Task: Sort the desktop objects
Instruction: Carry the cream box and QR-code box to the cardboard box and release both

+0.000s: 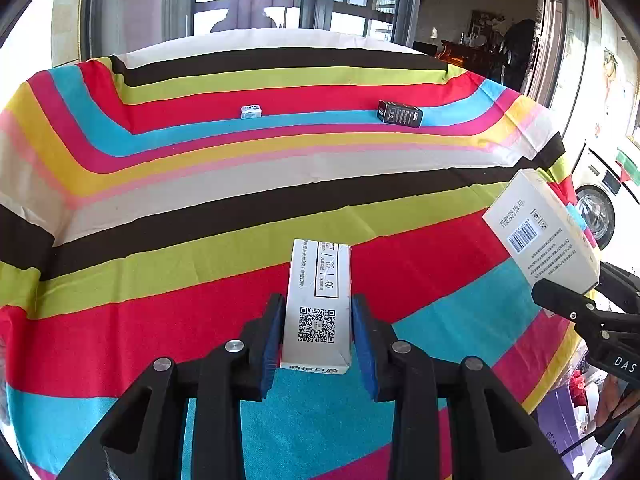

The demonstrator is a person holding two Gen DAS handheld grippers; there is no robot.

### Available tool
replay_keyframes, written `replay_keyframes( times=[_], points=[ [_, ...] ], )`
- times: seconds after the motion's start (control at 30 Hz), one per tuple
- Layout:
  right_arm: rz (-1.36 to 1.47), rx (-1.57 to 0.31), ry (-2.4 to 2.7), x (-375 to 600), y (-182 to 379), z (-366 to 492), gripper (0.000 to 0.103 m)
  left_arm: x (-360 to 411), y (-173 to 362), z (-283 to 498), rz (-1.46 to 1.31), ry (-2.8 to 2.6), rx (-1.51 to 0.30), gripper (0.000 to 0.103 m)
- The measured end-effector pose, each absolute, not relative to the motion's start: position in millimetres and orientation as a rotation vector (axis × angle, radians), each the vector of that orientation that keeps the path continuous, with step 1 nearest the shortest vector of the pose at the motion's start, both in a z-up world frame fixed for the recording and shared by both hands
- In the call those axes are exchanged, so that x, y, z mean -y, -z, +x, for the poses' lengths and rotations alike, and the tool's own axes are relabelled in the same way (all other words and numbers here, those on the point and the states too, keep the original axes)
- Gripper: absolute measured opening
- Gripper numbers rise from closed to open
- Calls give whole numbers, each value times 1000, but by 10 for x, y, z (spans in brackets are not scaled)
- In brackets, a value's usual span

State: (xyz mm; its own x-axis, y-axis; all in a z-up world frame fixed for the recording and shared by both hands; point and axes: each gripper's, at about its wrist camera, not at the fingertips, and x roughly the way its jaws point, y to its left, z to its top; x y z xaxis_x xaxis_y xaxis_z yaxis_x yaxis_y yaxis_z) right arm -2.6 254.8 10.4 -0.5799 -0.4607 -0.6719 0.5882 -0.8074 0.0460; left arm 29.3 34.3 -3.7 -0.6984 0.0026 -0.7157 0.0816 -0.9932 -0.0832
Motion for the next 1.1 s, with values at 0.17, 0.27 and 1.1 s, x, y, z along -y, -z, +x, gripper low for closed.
replay_keyframes(
  times=[0.17, 0.27, 1.1],
  points=[
    [924, -213, 2378, -2802, -91, 138, 55, -641, 17, 347, 1217, 2885, -72, 34],
    [928, -192, 2390, -2937, -68, 205, 55, -834, 31, 360, 1241, 2908, -24, 34],
    [988, 11, 2597, -4141, 124, 732, 55, -2307, 15, 502, 1362, 3105, 377, 34]
  ],
)
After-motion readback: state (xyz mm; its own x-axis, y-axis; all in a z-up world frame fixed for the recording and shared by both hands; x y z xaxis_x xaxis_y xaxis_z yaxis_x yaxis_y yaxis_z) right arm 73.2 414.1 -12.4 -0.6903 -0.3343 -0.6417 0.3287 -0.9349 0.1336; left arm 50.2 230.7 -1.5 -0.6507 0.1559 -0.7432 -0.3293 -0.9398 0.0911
